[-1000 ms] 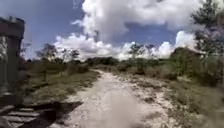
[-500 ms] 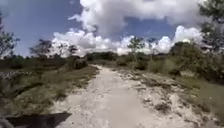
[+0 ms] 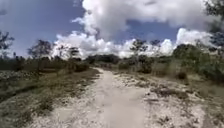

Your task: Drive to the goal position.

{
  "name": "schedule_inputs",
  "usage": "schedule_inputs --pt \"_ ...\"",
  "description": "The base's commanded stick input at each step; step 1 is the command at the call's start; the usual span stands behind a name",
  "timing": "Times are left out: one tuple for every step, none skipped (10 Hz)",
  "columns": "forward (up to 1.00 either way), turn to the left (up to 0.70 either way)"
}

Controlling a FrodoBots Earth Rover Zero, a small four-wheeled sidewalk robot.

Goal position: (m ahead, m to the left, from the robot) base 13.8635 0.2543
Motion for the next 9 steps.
schedule_inputs --pt "0.85 0.00" --pt "0.85 0.00" --pt "0.85 0.00" --pt "0.85 0.00" --pt "0.85 0.00" --pt "0.85 0.00" --pt "0.85 0.00" --pt "0.85 0.00" --pt "0.85 0.00"
